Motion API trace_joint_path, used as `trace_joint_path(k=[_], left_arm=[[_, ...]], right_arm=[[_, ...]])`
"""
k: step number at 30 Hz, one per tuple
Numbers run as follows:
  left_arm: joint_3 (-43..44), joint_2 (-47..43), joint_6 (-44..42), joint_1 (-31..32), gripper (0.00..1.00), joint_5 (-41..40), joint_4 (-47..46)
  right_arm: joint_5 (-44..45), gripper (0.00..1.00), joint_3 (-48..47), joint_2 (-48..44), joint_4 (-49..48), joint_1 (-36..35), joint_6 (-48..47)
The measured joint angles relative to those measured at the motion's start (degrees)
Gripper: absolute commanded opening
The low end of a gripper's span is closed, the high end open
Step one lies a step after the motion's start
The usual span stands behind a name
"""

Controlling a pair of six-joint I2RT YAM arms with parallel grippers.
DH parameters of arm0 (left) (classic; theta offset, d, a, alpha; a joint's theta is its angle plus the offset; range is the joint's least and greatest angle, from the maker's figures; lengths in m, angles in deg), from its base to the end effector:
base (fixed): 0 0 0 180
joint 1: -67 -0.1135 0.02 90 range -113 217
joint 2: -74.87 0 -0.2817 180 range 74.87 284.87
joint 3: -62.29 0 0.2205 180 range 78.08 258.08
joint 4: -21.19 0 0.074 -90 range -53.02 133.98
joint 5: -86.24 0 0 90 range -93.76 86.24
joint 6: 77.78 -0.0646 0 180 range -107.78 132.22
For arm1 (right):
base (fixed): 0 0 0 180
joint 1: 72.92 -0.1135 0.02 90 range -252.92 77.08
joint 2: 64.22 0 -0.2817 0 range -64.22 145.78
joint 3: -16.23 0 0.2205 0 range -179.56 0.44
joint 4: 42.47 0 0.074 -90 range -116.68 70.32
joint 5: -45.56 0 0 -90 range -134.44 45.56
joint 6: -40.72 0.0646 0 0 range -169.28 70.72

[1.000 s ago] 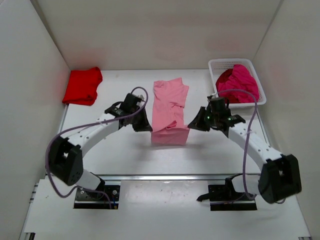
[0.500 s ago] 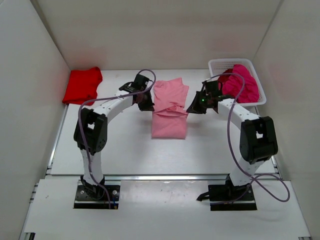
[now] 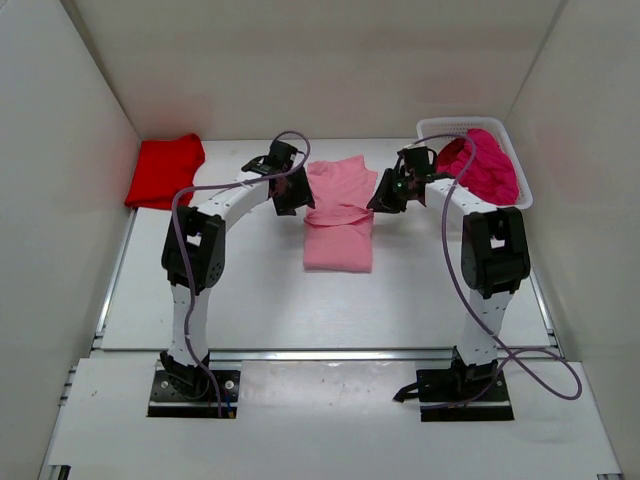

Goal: Fold and stack the t-shirts
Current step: Fold the folded rectangular tshirt in 1/3 of the way

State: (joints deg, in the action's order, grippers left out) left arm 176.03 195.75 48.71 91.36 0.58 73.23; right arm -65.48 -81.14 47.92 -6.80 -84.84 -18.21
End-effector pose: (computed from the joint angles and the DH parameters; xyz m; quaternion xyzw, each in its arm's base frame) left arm 0.4118 -0.1918 0.2090 -0.0918 0.9590 -0.1659 0.2105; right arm 0.4110 0.1105 0.2147 0.0930 0.9226 0.2818 0.2466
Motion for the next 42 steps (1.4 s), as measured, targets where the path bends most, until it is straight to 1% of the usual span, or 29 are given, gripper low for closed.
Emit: trace_joint_path(k=[1, 2, 3, 4, 5, 6, 7, 8, 10, 11, 12, 14, 18, 22, 27, 33, 38, 42], left_arm=[[0.22, 0.0, 0.15, -0.24, 0.76, 0.04, -0.26], [0.48, 0.0, 0.24, -0.52, 0.78, 0.07, -0.59], [0.59, -0.02, 0.17, -0.79, 0.77, 0.13, -0.79], [0.81, -0.02, 0.2, -1.09, 0.71, 0.15, -0.68], [0.98, -0.02, 0.31, -1.38, 0.68, 0.28, -0.66], [1.11, -0.13, 0.17, -1.6, 0.61, 0.79, -0.74], [1.09, -0.39, 0.04, -1.73, 0.47, 1.22, -0.76], [0.76, -0.92, 0.22, -1.84, 0.42, 1.73, -0.98], [-2.32, -3.52, 0.28, -1.46, 0.3, 3.39, -2.89], [-4.66, -5.27, 0.76, -0.87, 0.25, 4.44, -3.89], [-7.98, -7.41, 1.07, -0.07, 0.23, 5.55, -5.44], [-15.21, -11.91, 2.23, 2.51, 0.23, 8.28, -7.5], [-27.65, -16.48, 5.4, 7.08, 0.24, 12.76, -12.76], [-35.45, -16.7, 7.3, 7.17, 0.25, 14.34, -15.02], [-37.99, -16.7, 7.5, 5.33, 0.26, 14.32, -16.55], [-40.87, -16.94, 7.91, 4.5, 0.26, 15.15, -19.23], [-42.56, -20.02, 9.33, 4.5, 0.29, 15.78, -19.32], [-40.19, -24.06, 9.75, 4.5, 0.29, 15.76, -18.27]], right_arm=[[0.02, 0.29, -0.74, 0.46, 0.11, 0.0, -0.07], [0.07, 0.32, -1.42, 0.9, 0.28, 0.0, -0.31], [0.04, 0.33, -2.01, 1.18, 0.55, 0.02, -0.52], [0.02, 0.33, -2.56, 1.31, 0.94, 0.02, -0.68], [0.02, 0.32, -3.13, 1.31, 1.44, 0.0, -0.81], [0.0, 0.28, -3.93, 1.31, 1.99, 0.0, -1.01], [0.0, 0.21, -4.83, 1.31, 2.21, 0.0, -1.27], [-0.04, 0.1, -5.6, 1.31, 2.27, -0.02, -1.53], [-0.11, 0.01, -6.47, 1.03, 2.27, -0.5, -2.08], [-0.24, 0.01, -6.49, 0.9, 2.29, -0.7, -2.32], [-0.63, 0.0, -6.49, 0.81, 2.38, -0.96, -2.27], [-1.29, 0.0, -6.08, 0.81, 2.4, -2.23, -2.38], [-3.5, 0.0, -5.51, 1.95, 2.32, -5.77, -2.12], [-5.35, 0.0, -6.25, 5.62, 1.99, -8.61, -1.73], [-5.92, 0.0, -7.04, 10.54, 1.53, -10.34, -0.79], [-5.7, 0.0, -7.39, 12.07, 0.13, -10.93, 0.48], [-5.55, 0.0, -12.0, 16.15, 0.28, -10.43, 0.87], [-4.17, 0.0, -15.98, 17.73, 0.42, -9.66, 0.92]])
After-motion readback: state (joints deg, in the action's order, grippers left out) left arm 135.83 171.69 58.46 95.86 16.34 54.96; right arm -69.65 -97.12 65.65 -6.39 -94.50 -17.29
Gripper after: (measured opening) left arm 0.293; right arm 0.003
